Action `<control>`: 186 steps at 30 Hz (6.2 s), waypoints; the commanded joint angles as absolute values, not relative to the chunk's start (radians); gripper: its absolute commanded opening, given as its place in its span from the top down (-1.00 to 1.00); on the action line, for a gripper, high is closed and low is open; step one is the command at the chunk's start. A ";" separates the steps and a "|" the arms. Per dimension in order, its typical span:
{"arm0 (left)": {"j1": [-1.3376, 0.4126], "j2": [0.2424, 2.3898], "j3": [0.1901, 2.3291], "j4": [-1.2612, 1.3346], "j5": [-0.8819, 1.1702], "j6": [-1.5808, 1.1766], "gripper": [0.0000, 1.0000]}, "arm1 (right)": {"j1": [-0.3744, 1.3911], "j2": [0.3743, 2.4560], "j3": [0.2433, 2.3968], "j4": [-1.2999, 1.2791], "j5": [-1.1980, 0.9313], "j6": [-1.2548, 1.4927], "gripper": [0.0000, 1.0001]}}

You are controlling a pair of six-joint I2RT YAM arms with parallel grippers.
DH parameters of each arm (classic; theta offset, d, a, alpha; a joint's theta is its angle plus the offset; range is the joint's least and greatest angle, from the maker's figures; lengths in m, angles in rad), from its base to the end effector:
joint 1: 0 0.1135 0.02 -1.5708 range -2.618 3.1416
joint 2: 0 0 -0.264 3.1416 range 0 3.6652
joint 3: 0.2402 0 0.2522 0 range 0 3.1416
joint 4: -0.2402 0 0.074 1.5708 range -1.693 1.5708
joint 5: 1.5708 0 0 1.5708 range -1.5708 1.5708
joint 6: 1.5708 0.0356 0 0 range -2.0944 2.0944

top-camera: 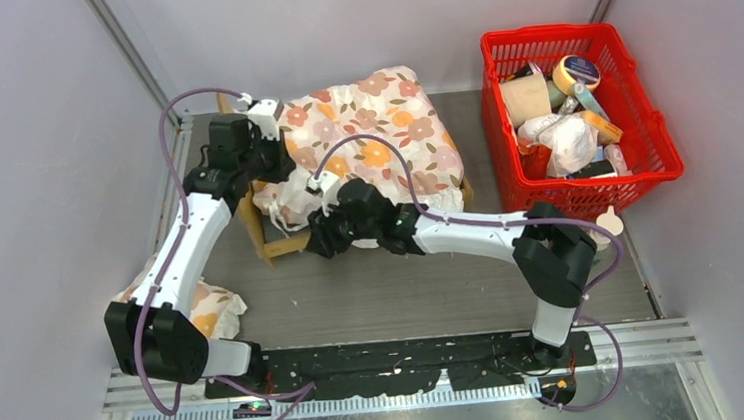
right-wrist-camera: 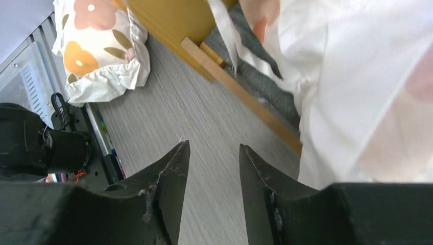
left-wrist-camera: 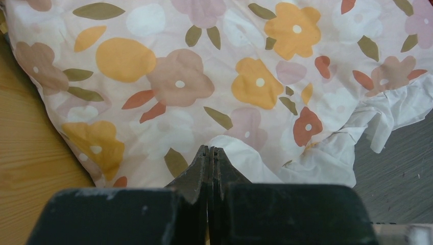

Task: Set up the pet bed
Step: Cross the ropes on the bed frame, then tie the ropes to the bed frame.

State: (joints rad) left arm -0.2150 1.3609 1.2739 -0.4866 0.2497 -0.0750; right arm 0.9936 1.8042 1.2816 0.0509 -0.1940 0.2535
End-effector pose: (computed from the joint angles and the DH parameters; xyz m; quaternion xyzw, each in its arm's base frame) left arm 0.2965 -0.0737 0.3513 0.1204 0.8651 -0.1768 0.4537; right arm 0.2236 0.3560 0.2506 -0.3541 0.7730 0.3706 0.3738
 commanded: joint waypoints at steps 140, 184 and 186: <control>-0.530 1.360 1.079 -0.675 0.324 0.689 -0.27 | 1.270 1.296 0.312 0.832 0.548 0.578 -0.08; -0.519 1.598 1.500 -0.962 0.486 0.535 1.00 | 1.280 2.062 0.654 1.618 0.480 0.017 -0.23; -0.516 1.593 1.510 -0.971 0.488 0.532 1.00 | 1.278 2.099 0.707 1.618 0.513 -0.047 -0.27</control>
